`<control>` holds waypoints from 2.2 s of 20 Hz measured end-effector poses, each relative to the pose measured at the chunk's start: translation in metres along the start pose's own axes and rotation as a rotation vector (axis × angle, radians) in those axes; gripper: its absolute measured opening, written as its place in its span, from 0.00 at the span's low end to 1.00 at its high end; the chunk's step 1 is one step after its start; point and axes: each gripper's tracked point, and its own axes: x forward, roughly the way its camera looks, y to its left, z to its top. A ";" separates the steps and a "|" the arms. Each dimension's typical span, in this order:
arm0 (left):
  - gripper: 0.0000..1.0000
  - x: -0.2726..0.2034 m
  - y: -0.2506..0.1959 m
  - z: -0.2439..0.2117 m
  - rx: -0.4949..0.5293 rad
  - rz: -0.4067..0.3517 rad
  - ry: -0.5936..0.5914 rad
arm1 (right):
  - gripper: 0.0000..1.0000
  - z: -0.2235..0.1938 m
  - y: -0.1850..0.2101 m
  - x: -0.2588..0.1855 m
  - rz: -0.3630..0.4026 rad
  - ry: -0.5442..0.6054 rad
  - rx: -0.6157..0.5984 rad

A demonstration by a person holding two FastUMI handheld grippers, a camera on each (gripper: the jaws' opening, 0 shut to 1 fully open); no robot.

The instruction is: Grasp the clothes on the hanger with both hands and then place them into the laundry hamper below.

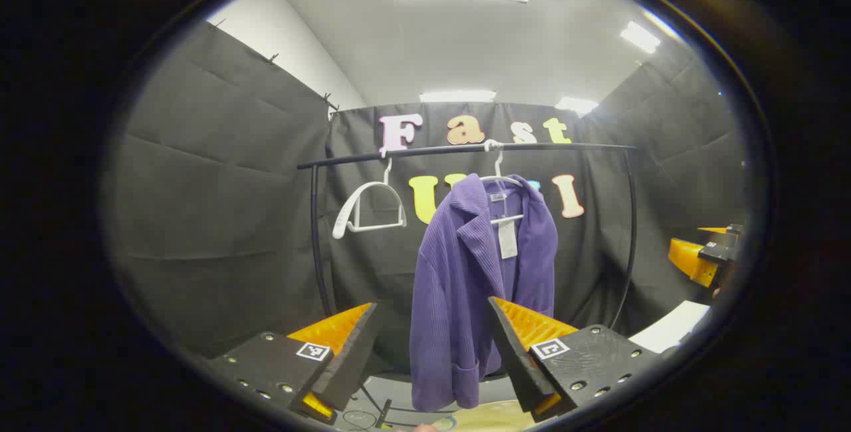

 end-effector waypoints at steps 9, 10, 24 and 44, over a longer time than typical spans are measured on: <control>0.99 -0.002 -0.005 0.003 0.002 0.003 -0.005 | 0.96 -0.001 -0.002 0.006 0.003 0.007 0.011; 0.99 -0.001 -0.006 0.004 0.001 0.003 -0.006 | 0.96 -0.001 -0.003 0.007 0.003 0.006 0.014; 0.93 0.020 -0.025 0.023 -0.015 0.030 -0.029 | 0.96 0.014 -0.012 0.043 0.030 -0.007 0.023; 0.93 0.094 -0.073 0.051 -0.056 0.101 -0.064 | 0.95 0.052 0.034 0.159 0.240 -0.072 0.098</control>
